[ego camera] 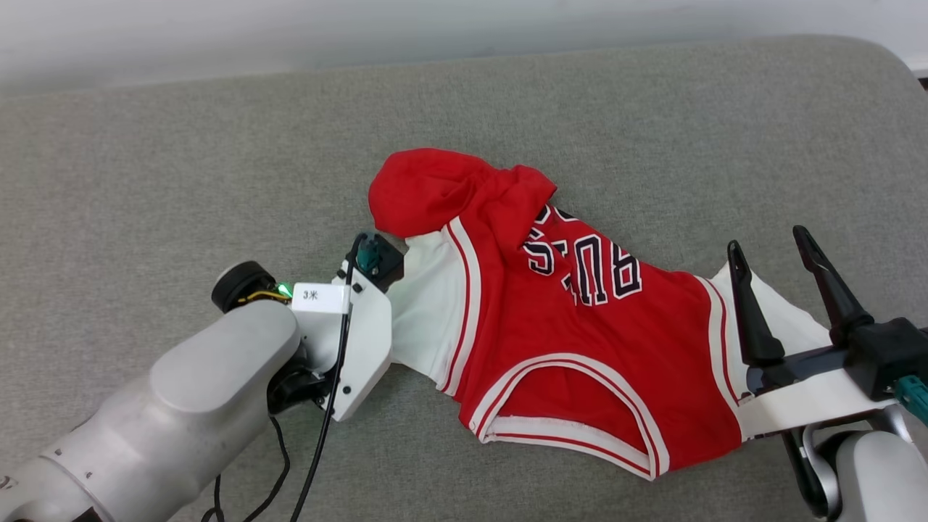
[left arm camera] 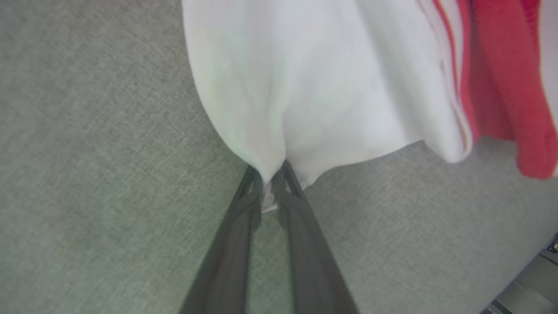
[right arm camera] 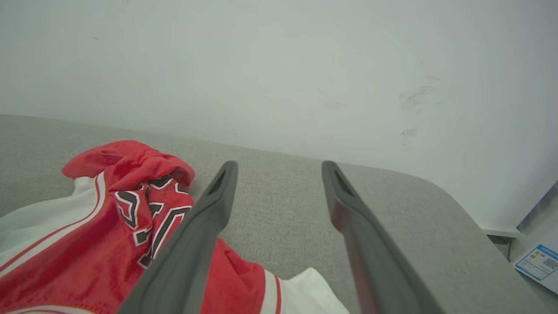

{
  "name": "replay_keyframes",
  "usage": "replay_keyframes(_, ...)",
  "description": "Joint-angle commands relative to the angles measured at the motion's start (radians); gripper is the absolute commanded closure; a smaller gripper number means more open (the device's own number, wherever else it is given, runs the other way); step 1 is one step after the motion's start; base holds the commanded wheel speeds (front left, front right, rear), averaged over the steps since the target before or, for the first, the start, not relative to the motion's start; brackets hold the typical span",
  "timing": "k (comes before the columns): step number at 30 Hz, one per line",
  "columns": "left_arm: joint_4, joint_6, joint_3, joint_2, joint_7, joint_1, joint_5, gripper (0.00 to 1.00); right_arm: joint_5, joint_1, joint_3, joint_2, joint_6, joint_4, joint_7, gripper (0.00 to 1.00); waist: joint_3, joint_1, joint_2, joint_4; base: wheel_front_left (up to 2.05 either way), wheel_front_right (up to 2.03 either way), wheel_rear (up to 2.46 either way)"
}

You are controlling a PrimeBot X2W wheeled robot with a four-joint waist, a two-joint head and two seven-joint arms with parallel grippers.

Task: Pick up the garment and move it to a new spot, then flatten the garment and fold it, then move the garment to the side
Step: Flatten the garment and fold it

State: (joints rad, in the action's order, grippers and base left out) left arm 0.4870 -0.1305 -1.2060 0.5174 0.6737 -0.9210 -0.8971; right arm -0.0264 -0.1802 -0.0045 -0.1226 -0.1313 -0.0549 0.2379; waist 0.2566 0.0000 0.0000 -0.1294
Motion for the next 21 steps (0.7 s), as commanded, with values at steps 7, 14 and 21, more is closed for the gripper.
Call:
replay_keyframes(7, 0.009, 0.002, 0.025, 0.041, -0.141, 0.028, -0.071, 1.0, -0.012, 0.005, -0.017, -0.079, 0.001, 0.002, -0.05, 0.0, -0.068, 0.0, 0.0, 0.028, 0.0, 0.0, 0.0)
replay_keyframes(14, -0.023, 0.009, 0.072, 0.137, -0.25, 0.064, -0.108, 1.0, -0.073, 0.031, 0.011, -0.234, 0.001, 0.006, -0.209, 0.0, -0.118, 0.0, 0.0, 0.056, 0.0, 0.0, 0.0)
replay_keyframes(21, -0.109, 0.066, 0.127, 0.25, -0.311, 0.12, -0.149, 1.0, -0.189, 0.057, 0.084, -0.396, 0.001, 0.027, -0.429, 0.0, -0.144, 0.0, 0.0, 0.08, 0.0, 0.0, 0.0)
